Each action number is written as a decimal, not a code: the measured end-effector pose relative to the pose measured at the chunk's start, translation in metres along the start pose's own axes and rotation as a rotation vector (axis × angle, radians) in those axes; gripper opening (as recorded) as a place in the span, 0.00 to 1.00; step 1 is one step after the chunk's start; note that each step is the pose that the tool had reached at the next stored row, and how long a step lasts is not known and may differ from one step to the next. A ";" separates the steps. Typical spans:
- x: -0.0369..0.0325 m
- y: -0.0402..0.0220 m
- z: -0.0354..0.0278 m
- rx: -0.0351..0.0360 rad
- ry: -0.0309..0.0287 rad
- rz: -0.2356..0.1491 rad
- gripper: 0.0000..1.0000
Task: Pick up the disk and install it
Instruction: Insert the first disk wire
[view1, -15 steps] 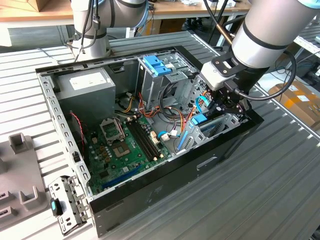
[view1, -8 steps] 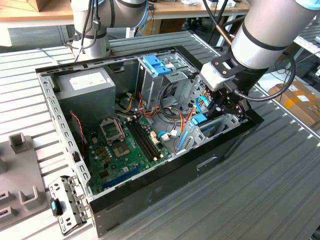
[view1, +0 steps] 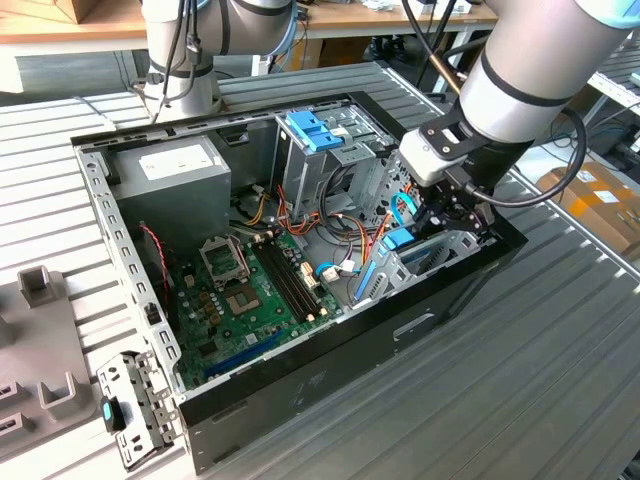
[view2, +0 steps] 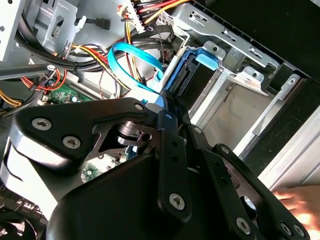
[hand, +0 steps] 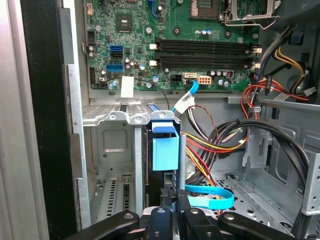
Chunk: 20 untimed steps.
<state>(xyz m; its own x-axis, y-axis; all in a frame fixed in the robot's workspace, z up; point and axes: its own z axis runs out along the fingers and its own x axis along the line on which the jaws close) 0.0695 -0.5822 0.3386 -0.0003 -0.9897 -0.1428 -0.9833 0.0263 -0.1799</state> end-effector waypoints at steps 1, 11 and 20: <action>0.0000 0.0000 0.0001 0.0000 -0.0001 0.000 0.16; -0.0003 -0.0004 -0.0018 0.0000 0.0015 0.000 0.24; -0.0023 -0.0029 -0.0154 0.0001 0.0013 0.000 0.24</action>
<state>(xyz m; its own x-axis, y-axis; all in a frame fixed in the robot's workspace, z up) 0.0695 -0.5821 0.3544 -0.0003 -0.9899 -0.1415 -0.9833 0.0260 -0.1800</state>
